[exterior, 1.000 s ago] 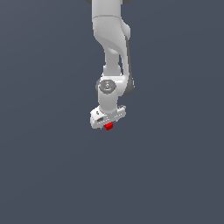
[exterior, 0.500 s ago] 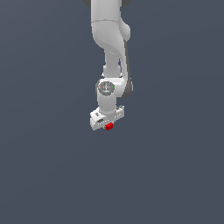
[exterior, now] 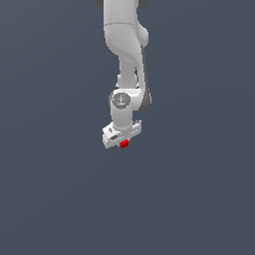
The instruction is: Pick up the red cube and move it to a goal position.
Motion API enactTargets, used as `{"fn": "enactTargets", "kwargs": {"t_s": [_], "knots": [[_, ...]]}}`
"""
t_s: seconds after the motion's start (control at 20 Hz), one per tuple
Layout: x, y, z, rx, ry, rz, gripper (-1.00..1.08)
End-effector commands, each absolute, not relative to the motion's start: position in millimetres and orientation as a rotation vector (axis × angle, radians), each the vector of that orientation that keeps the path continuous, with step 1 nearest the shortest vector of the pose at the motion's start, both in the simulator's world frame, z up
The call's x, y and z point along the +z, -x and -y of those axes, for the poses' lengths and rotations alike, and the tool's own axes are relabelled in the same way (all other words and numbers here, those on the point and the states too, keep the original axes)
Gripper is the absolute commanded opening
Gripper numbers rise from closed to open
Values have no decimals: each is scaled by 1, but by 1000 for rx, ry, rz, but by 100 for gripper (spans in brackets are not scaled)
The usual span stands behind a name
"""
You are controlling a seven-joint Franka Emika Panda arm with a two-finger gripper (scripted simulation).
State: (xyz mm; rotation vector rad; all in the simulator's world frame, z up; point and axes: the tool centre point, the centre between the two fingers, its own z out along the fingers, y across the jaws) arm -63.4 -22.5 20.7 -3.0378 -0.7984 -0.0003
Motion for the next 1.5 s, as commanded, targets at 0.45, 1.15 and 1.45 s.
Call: {"fn": "enactTargets", "kwargs": {"t_s": [0.45,1.15,1.45], "knots": [[61,53,25,-1,3038,798,-100],[189,18,32,-1,3037,800,-100],[249,2,35,-1,3036,800,-100]]}}
